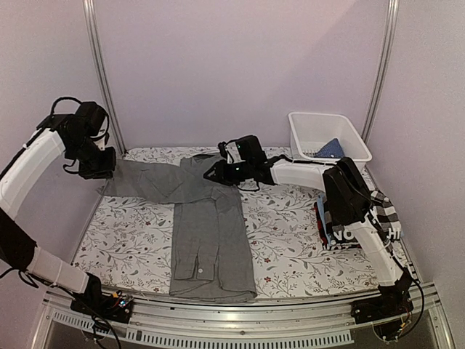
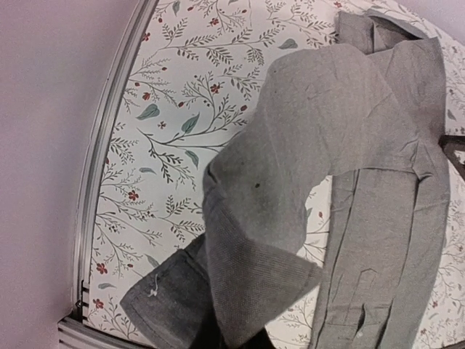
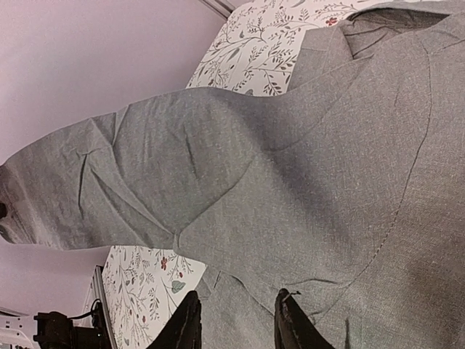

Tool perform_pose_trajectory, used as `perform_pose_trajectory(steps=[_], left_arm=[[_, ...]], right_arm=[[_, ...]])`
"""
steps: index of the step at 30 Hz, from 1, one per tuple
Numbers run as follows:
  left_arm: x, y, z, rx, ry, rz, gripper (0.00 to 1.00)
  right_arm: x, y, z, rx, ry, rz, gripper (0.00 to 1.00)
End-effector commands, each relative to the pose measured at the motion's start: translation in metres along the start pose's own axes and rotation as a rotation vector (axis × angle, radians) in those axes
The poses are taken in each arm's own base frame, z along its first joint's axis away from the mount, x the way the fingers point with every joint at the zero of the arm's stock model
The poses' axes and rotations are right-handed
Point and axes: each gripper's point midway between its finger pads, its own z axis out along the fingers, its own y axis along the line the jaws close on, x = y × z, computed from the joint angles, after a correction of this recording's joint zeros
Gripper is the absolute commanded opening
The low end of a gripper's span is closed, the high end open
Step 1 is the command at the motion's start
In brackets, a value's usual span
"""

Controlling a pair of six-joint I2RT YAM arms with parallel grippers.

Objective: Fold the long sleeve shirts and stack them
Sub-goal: Fold the sleeve of the rectangle-folded shirt.

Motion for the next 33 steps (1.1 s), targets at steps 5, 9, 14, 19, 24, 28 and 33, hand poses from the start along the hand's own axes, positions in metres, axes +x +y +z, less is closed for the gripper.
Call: perform_pose_trajectory(steps=[5,9,14,19,24,28,33], left_arm=[[0.045,0.009,0.001,0.005,0.121,-0.049,0.0],[0.05,0.011,0.009,-0.011,0.151,-0.042,0.0],[0.022,0.012,0.013,-0.047,0.101,-0.031,0.0],[-0.022,-0.004,0.008,-0.015,0.043,0.007,0.0],[-0.049,-0.048,0.002,0.135,-0.014,0.08,0.0],[-0.049,-0.107,-0.003,0.251,-0.03,0.226,0.0],[-0.017,-0.183,-0.001,0.417,0.025,0.39,0.0]], right_arm=[[0.01,-0.011,0.018,-0.018,0.015,0.002,0.32],[0.018,-0.02,0.024,-0.012,0.032,0.023,0.32],[0.03,-0.029,0.03,-0.005,0.054,0.044,0.3],[0.043,-0.037,0.036,0.024,0.081,0.057,0.28],[0.059,-0.05,0.037,0.091,0.122,0.058,0.26],[0.07,-0.06,0.036,0.131,0.156,0.048,0.26],[0.074,-0.058,0.032,0.137,0.19,0.048,0.26]])
